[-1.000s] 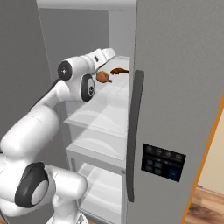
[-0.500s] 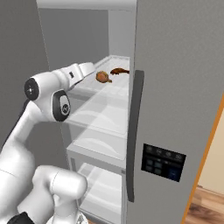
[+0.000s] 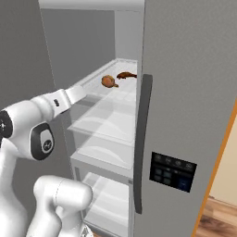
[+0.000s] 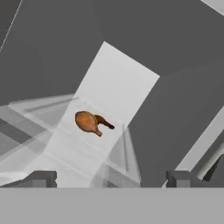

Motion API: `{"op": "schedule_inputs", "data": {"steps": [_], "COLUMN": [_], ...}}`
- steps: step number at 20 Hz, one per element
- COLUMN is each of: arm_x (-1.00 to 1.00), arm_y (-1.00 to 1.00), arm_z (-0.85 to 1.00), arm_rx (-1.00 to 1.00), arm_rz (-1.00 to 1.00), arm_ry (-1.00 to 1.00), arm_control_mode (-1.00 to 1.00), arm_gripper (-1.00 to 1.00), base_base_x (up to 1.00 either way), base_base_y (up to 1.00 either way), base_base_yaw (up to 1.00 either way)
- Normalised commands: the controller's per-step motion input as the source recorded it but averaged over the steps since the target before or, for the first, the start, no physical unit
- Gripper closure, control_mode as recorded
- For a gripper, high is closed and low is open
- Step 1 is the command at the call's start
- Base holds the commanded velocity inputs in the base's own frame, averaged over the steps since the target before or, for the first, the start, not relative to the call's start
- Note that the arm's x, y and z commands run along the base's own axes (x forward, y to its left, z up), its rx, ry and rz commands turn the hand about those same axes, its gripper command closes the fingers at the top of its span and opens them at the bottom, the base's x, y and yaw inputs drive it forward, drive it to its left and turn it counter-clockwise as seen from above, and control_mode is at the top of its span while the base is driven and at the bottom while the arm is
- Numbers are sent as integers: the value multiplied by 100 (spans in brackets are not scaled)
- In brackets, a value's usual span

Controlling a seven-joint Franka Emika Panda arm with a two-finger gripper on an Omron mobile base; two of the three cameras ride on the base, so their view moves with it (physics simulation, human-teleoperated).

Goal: Place the chicken drumstick on the counter behind the older chicken drumstick on the same shelf of the fridge to maintain FIFO order. Close the fridge door when finished.

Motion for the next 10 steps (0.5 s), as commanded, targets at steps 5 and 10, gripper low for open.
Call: {"op": "schedule_inputs", "data": {"steps": [5, 10], "arm_x": [-68, -18], "arm_y": [3, 11], "arm_z": [-27, -70], "arm_rx": [-1, -9], "arm_rz": [-1, 0], "arm_ry": [9, 26], "arm_control_mode": [-100, -100], "arm_gripper": [-100, -100], "base_base_x": [0, 0], "base_base_y": [0, 0], "base_base_yaw": [0, 0]}}
